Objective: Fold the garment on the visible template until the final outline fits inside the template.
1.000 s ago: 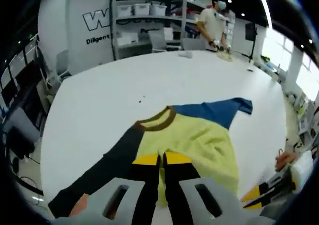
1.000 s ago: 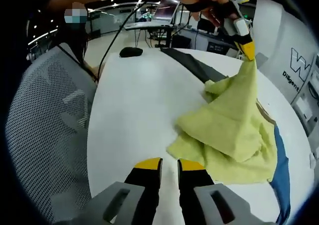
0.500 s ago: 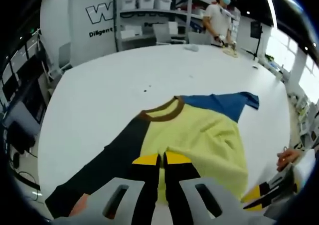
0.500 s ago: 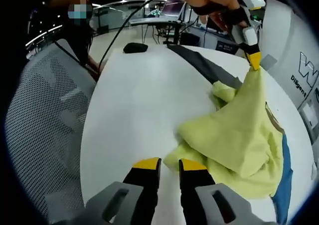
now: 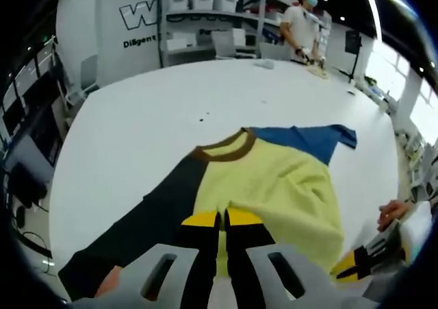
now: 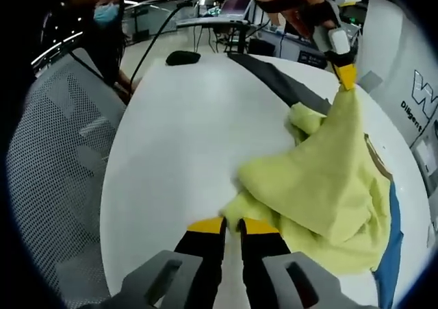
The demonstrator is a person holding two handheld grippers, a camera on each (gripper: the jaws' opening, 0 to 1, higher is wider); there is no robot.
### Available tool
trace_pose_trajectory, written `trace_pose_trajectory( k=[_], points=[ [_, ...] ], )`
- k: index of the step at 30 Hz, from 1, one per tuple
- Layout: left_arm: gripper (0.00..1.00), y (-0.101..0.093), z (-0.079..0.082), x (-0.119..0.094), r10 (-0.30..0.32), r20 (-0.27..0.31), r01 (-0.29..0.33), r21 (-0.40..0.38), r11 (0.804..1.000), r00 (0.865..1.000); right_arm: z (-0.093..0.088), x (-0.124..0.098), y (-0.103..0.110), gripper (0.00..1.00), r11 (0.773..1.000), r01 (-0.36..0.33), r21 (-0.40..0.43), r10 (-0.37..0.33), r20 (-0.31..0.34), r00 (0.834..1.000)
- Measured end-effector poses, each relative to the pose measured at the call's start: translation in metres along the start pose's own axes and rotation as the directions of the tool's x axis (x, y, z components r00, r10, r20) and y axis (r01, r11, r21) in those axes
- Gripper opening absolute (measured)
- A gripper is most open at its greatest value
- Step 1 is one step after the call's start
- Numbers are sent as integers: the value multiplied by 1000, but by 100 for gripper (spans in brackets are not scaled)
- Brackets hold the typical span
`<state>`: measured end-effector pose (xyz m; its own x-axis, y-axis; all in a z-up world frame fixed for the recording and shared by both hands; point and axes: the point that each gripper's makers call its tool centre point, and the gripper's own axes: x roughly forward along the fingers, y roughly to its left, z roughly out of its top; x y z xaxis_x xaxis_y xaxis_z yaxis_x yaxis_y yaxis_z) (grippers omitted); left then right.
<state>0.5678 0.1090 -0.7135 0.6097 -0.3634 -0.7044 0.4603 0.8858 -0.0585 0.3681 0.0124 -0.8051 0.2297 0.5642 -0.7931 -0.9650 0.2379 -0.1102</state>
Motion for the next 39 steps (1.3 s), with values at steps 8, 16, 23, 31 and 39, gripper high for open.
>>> trace_pose_trajectory(
  k=[8,16,23,31,39],
  points=[
    [0,1,-9,-4,6,-6,-6,-6,1000,1000,1,1,1,0,1000,19,-4,-19,29,999],
    [0,-3,-10,-15,2,4,-2,7,1000,1000,12,-19,-9,0,998,68,-7,-67,76,995],
    [0,-6,-13,-27,2,11,-2,34,999,1000,12,-41,-14,0,996,89,-3,-88,86,992],
    [0,-12,-27,-48,-7,6,7,86,996,1000,2,-57,-8,0,996,91,-9,-90,71,993],
    [0,-25,-54,-67,-36,-23,39,144,989,999,-5,-71,3,0,996,86,-26,-84,53,995]
  ],
)
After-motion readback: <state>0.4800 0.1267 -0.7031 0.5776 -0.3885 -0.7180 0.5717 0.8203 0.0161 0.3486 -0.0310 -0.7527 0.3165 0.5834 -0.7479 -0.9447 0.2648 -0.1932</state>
